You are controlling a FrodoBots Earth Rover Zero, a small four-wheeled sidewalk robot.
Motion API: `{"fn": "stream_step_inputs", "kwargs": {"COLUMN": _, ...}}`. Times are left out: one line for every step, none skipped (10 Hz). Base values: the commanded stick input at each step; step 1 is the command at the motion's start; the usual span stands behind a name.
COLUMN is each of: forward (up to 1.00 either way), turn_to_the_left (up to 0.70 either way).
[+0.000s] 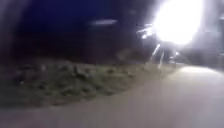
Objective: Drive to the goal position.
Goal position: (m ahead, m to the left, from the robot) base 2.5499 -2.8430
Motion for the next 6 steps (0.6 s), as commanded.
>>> {"fn": "stream_step_inputs", "kwargs": {"forward": -0.91, "turn_to_the_left": 0.36}}
{"fn": "stream_step_inputs", "kwargs": {"forward": -0.91, "turn_to_the_left": 0.36}}
{"fn": "stream_step_inputs", "kwargs": {"forward": -0.91, "turn_to_the_left": 0.36}}
{"fn": "stream_step_inputs", "kwargs": {"forward": 0.0, "turn_to_the_left": 0.18}}
{"fn": "stream_step_inputs", "kwargs": {"forward": 0.0, "turn_to_the_left": 0.08}}
{"fn": "stream_step_inputs", "kwargs": {"forward": 0.0, "turn_to_the_left": 0.0}}
